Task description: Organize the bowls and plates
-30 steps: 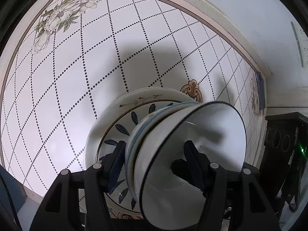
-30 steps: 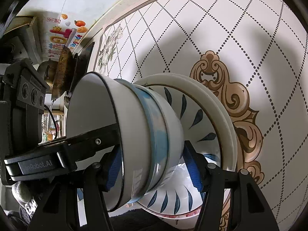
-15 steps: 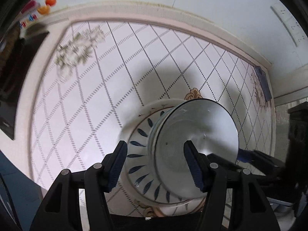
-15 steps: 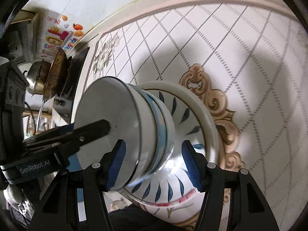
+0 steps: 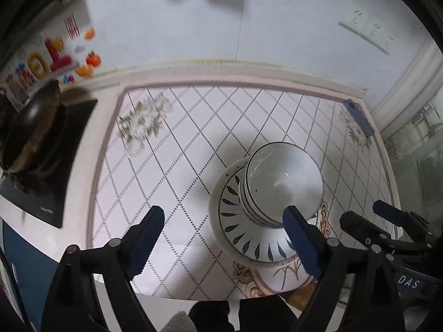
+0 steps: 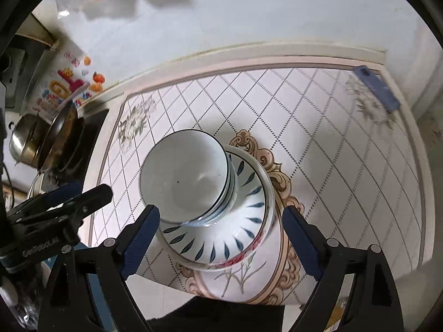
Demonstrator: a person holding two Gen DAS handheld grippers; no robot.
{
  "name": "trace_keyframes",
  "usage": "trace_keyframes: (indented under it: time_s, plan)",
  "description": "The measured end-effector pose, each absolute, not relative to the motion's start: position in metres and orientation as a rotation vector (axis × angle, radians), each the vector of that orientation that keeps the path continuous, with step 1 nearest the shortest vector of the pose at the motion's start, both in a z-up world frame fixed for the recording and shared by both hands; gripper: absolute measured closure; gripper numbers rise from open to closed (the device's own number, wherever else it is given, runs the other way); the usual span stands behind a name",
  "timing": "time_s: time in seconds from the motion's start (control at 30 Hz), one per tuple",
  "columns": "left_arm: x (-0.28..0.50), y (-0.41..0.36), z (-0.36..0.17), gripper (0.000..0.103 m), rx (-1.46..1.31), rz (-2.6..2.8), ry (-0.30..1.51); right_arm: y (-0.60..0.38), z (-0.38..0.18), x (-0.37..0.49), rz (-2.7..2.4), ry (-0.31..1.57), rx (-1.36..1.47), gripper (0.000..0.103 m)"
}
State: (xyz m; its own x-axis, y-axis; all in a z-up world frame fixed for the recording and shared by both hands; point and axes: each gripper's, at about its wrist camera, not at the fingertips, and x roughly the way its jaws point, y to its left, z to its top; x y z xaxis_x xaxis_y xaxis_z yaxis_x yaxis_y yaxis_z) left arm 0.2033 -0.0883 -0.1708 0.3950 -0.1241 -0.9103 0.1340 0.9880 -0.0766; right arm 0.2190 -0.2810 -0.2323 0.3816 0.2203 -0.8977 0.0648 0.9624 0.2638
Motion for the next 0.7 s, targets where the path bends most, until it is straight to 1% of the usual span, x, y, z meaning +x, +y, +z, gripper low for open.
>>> trace_keyframes:
  time_s: [0.03, 0.07, 0.1, 0.4, 0.57, 0.7]
  plan:
    - [0.198, -0.086, -0.164, 0.012, 0.016, -0.167, 1.137, -0.280, -0.227, 0.213, 0.089, 1.168, 0.275, 0.010]
    - [0.190, -0.084, -0.156, 0.006, 0.034, -0.167, 1.117, -0.278, -0.220, 0.203, 0.070, 1.153, 0.276, 0.010]
    - [0.182, -0.082, -0.148, 0.005, 0.044, -0.170, 1.099, -0.277, -0.213, 0.197, 0.056, 1.141, 0.278, 0.010]
    - [0.108, -0.066, -0.073, 0.002, 0.038, -0.204, 0.938, -0.254, -0.115, 0.105, -0.027, 0.963, 0.228, 0.007]
    - [0.073, -0.062, -0.045, 0.001, 0.018, -0.200, 0.878, -0.243, -0.064, 0.056, -0.056, 0.878, 0.173, 0.005]
    - [0.054, -0.058, -0.032, 0.001, -0.010, -0.190, 0.844, -0.240, -0.037, 0.029, -0.063, 0.840, 0.144, 0.004]
